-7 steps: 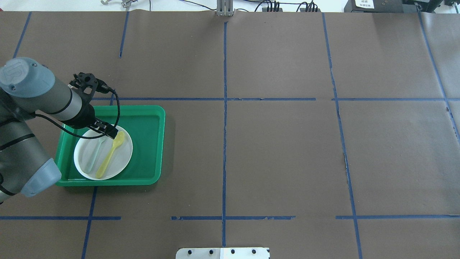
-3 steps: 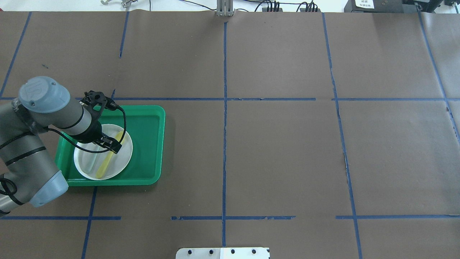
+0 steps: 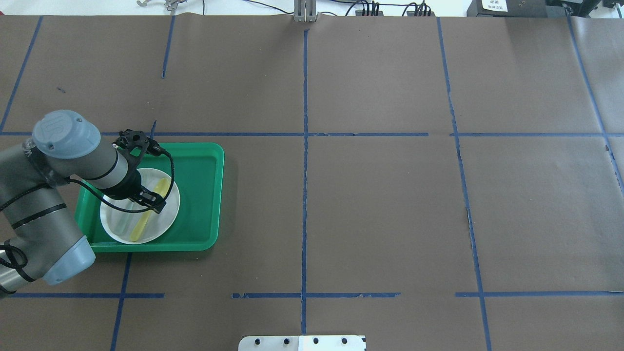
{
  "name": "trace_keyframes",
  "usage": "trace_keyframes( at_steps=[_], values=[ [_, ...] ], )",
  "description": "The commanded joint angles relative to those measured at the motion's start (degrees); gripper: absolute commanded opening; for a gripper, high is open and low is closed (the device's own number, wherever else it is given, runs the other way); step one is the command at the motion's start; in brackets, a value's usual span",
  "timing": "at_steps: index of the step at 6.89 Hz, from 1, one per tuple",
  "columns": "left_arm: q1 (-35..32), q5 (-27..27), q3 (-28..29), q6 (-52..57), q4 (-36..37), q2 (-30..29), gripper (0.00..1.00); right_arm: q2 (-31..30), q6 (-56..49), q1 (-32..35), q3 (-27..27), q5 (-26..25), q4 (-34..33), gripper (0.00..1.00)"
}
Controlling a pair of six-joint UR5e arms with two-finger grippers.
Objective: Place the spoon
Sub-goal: 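Close the left gripper on the yellow spoon's handle on the plate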
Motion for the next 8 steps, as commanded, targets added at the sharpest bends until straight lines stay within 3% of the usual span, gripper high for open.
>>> trace_keyframes(
  at_steps=[1, 2, 3, 7, 8],
  values=[
    [0.2, 0.0, 0.3, 0.0, 0.0, 0.0, 0.65, 0.0, 0.0, 0.0, 0.0, 0.0, 0.0, 1.00],
    [0.5, 0.0, 0.3, 0.1, 0.0, 0.0, 0.64, -0.1, 0.0, 0.0, 0.0, 0.0, 0.0, 1.00],
    [0.5, 0.0, 0.3, 0.2, 0.0, 0.0, 0.56, 0.0, 0.0, 0.0, -0.1, 0.0, 0.0, 1.00],
    [0.5, 0.0, 0.2, 0.5, -1.3, 0.1, 0.02, 0.0, 0.0, 0.0, -0.1, 0.0, 0.0, 1.00],
    [0.4, -0.1, 0.0, 0.4, -1.3, 0.2, 0.00, 0.0, 0.0, 0.0, -0.1, 0.0, 0.0, 1.00]
  ],
)
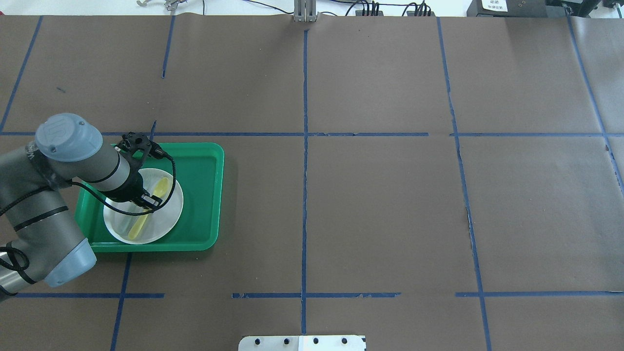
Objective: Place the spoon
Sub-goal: 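Close the left gripper on the yellow spoon's handle on the plate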
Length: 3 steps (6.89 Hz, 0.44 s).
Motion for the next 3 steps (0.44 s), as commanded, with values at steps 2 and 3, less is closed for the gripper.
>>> trace_keyframes(
  at_steps=[2, 3],
  values=[
    [-0.3, -3.5, -1.9, -1.9, 0.4, 2.2, 0.00, 0.0, 0.0, 0.0, 0.1, 0.0, 0.0, 1.00],
    [-1.1, -9.1, -1.6, -7.2, 0.4, 2.7, 0.00, 0.0, 0.0, 0.0, 0.0, 0.0, 0.0, 1.00]
  ],
)
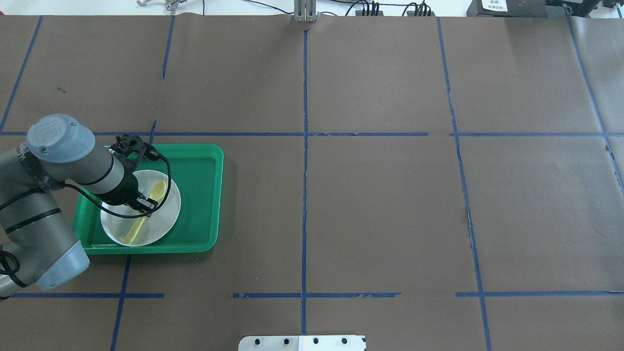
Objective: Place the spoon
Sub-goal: 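Close the left gripper on the yellow spoon's handle on the plate, then lift the spoon and carry it off the plate onto the tray beside it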
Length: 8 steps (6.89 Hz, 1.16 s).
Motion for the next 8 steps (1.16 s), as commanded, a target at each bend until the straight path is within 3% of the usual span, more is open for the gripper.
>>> trace_keyframes(
  at_steps=[1, 4, 8],
  values=[
    [-1.3, -5.9, -0.2, -12.9, 0.3, 0.8, 0.00, 0.0, 0.0, 0.0, 0.1, 0.0, 0.0, 1.00],
    [-1.6, -5.9, -0.2, -26.5, 0.2, -3.2, 0.00, 0.0, 0.0, 0.0, 0.1, 0.0, 0.0, 1.00],
    [-2.3, -4.2, 3.6, -26.8, 0.1, -10.0, 0.00, 0.0, 0.0, 0.0, 0.1, 0.0, 0.0, 1.00]
  ],
)
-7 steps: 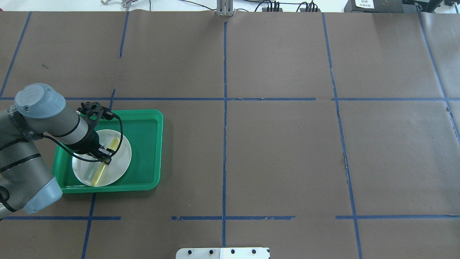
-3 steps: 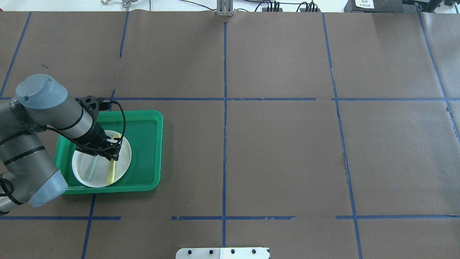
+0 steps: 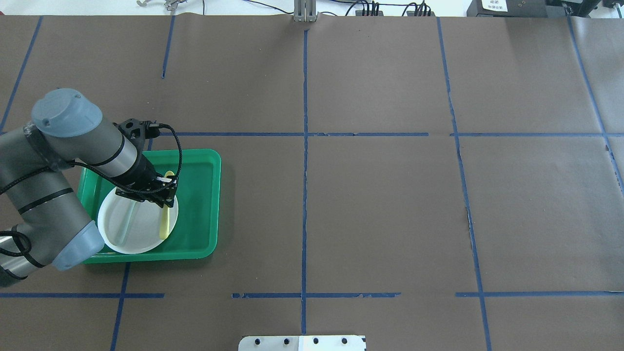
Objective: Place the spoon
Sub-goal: 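Lift the spoon and carry it off the plate onto the tray beside it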
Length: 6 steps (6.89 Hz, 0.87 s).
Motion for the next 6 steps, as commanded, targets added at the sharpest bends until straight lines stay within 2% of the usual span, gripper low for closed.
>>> trace_keyframes(
  at_steps=[1, 3, 4, 6],
  values=[
    [0.0, 1.7, 4.7, -0.6, 0.0, -4.7, 0.00, 0.0, 0.0, 0.0, 0.0, 0.0, 0.0, 1.00],
    [0.6, 1.7, 6.1, -2.2, -0.4, -4.8, 0.00, 0.0, 0.0, 0.0, 0.0, 0.0, 0.0, 1.00],
    [0.6, 1.7, 7.5, -2.3, -0.5, -5.1, 0.07, 0.0, 0.0, 0.0, 0.0, -0.1, 0.0, 1.00],
    [0.6, 1.6, 7.4, -1.7, -0.6, -5.1, 0.39, 0.0, 0.0, 0.0, 0.0, -0.1, 0.0, 1.00]
  ],
)
